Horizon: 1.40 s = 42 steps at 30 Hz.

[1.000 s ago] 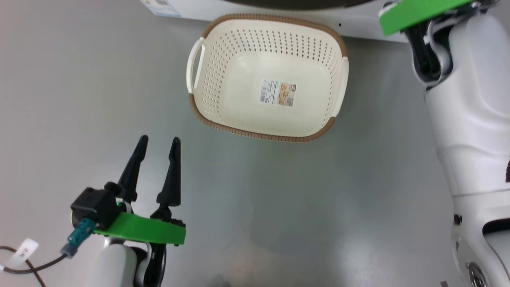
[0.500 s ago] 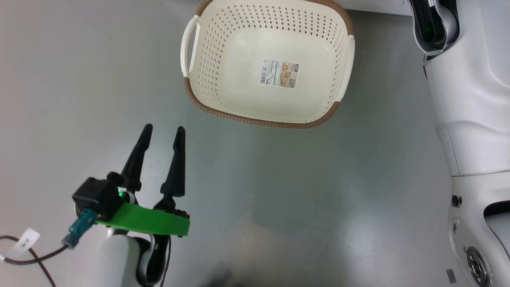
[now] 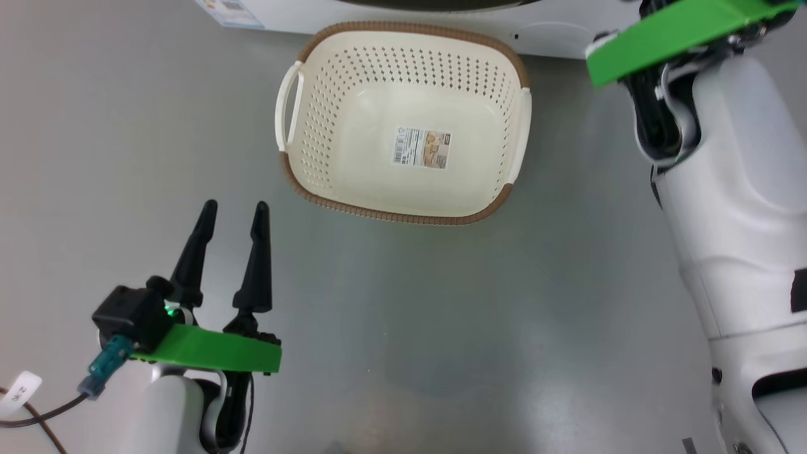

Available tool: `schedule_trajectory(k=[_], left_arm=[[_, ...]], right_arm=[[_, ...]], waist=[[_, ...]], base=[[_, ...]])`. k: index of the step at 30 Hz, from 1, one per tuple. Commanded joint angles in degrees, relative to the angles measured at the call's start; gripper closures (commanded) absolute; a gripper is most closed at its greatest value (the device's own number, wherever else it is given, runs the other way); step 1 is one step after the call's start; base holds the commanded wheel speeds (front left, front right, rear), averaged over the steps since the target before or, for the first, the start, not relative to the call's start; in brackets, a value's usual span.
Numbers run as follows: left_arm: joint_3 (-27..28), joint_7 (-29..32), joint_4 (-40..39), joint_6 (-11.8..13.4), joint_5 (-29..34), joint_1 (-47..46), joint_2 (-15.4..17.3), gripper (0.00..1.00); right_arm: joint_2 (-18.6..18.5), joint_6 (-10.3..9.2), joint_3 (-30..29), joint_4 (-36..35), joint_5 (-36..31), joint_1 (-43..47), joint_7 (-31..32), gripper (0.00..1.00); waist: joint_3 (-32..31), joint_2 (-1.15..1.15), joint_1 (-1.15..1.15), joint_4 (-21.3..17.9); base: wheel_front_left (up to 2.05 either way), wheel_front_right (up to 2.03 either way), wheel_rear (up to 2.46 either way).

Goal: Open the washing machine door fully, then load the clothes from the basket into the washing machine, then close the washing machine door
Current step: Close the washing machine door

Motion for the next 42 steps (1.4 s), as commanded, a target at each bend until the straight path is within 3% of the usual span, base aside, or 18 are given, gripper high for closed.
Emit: schedule_trajectory(k=[1, 8, 9, 11, 12, 13, 42], left_arm=[[2.35, -0.7, -0.87, -0.14, 0.32, 1.22, 1.48, 0.0], [4.31, -0.7, -1.13, -0.16, 1.69, 2.69, 1.48, 0.0], [4.54, -0.7, -1.11, -0.16, 1.95, 2.9, 1.48, 0.0], [4.98, -0.7, -1.23, -0.16, 2.42, 3.27, 1.48, 0.0], [5.27, -0.7, -1.34, -0.16, 2.6, 3.42, 1.48, 0.0], [5.54, -0.7, -1.41, -0.16, 2.78, 3.57, 1.48, 0.0], [12.82, -0.7, -2.78, -0.17, 8.48, 15.66, 1.48, 0.0]], right_arm=[[1.61, -0.13, 1.22, -2.06, 1.04, 1.53, -0.25, 1.0], [0.22, -0.13, 4.45, -5.25, -0.3, 9.28, -0.25, 1.0], [0.26, -0.13, 4.6, -5.77, -0.33, 10.48, -0.25, 0.96], [0.32, -0.13, 4.85, -6.6, -0.69, 12.75, -0.25, 0.51], [0.39, -0.13, 4.91, -7.11, -0.94, 13.81, -0.25, 0.16], [0.49, -0.13, 4.81, -7.6, -1.2, 14.89, -0.25, 0.0], [2.13, -0.13, -4.7, -18.63, -6.12, 44.34, -0.25, 0.0]], waist=[[-1.17, 0.0, 0.0, -0.79], [-4.18, 0.0, 0.0, -2.66], [-4.62, 0.0, 0.0, -2.99], [-5.51, 0.0, 0.0, -3.68], [-5.92, 0.0, 0.0, -4.04], [-6.38, 0.0, 0.0, -4.39], [-22.03, 0.0, 0.0, -16.02]], base=[[0.0, 0.0, 0.0], [0.0, 0.0, 0.0], [0.0, 0.0, 0.0], [0.0, 0.0, 0.0], [0.0, 0.0, 0.0], [0.0, 0.0, 0.0], [0.0, 0.0, 0.0]])
